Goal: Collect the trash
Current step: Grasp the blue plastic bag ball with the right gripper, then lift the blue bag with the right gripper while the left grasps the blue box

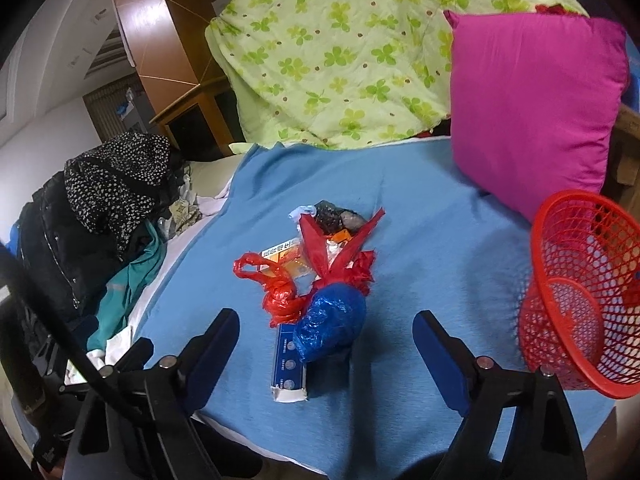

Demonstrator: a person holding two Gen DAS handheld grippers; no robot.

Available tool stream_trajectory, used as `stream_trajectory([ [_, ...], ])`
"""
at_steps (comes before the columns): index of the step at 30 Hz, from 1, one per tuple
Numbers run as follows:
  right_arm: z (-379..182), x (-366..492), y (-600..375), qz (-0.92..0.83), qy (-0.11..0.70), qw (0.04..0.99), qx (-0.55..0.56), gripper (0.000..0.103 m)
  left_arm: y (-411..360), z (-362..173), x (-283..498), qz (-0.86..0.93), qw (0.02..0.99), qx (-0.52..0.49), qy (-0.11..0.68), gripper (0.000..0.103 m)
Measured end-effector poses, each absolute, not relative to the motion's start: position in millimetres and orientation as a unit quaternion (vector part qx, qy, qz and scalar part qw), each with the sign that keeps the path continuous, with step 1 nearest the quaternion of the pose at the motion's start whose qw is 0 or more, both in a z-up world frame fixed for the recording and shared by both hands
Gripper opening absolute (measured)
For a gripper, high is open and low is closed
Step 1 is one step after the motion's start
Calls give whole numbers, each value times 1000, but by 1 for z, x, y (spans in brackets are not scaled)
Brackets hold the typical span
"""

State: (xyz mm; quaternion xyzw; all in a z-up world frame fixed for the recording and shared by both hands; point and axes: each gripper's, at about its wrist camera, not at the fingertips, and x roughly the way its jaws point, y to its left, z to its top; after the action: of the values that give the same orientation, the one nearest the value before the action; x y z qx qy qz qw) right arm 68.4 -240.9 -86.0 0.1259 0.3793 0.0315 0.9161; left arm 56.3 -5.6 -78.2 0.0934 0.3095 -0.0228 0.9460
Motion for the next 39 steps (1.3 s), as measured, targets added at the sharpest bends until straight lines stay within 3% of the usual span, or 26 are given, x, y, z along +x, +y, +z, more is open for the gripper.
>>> stream_trajectory([
  [19, -165, 147, -242, 56, 474, 851, 219, 83, 3, -126, 85, -40, 925, 80, 370, 103],
  [28, -226, 187, -241, 39, 543, 804, 237, 59, -6, -143, 92, -75, 913, 80, 393, 103],
  [31, -218, 179, -249, 46, 523, 816, 240, 54, -17, -144, 93, -104, 907, 74, 402, 103],
  [39, -158, 132, -278, 32, 433, 876, 211, 54, -65, -169, 113, -151, 879, 48, 450, 103],
])
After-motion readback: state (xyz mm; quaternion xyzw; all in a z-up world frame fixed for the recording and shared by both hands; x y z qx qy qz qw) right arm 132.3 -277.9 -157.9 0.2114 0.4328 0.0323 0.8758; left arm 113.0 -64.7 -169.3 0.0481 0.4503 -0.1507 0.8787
